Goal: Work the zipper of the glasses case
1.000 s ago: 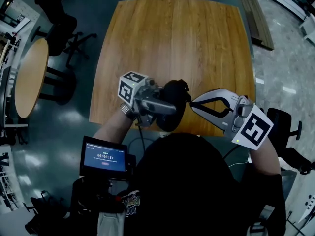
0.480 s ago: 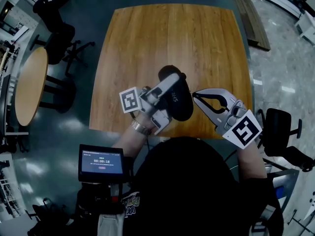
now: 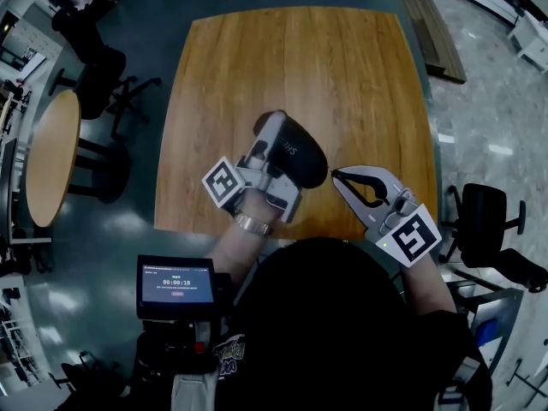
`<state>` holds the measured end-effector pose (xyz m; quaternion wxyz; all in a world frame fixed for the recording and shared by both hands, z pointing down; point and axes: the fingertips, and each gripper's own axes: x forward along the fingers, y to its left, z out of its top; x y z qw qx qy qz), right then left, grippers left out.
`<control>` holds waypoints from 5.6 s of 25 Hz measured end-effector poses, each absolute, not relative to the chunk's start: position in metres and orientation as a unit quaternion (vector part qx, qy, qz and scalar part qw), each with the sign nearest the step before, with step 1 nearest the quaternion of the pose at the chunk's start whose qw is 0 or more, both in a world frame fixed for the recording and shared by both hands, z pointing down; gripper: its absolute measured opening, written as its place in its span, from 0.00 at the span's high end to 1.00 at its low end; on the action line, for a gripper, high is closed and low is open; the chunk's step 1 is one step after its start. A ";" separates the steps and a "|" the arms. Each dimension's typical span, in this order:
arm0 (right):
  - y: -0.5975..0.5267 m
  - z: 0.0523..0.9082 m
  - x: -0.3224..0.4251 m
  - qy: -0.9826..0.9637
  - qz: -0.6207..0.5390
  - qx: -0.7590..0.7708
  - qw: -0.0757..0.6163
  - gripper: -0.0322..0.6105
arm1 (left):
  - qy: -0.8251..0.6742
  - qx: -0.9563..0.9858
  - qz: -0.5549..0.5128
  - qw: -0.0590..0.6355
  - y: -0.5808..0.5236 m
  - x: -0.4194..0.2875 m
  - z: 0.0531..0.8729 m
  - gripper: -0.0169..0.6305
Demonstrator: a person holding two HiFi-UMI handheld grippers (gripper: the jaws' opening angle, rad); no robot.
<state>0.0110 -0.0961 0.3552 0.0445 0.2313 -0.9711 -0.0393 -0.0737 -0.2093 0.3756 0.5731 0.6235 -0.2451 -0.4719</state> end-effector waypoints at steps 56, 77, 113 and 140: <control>-0.097 0.431 0.007 -0.954 -0.136 0.180 0.196 0.39 | -0.217 0.780 -0.275 0.519 -0.136 -0.006 0.417 0.58; -0.176 0.569 0.044 -0.957 0.034 0.189 0.218 0.43 | -0.339 0.798 -0.165 0.471 -0.089 -0.072 0.484 0.97; -0.171 0.576 0.051 -0.974 0.051 0.145 0.165 0.94 | -0.416 0.781 -0.118 0.451 0.000 -0.007 0.507 0.97; 0.081 0.489 -0.017 -0.900 0.277 0.337 0.003 0.94 | -0.261 0.875 0.002 0.407 0.075 -0.049 0.515 0.97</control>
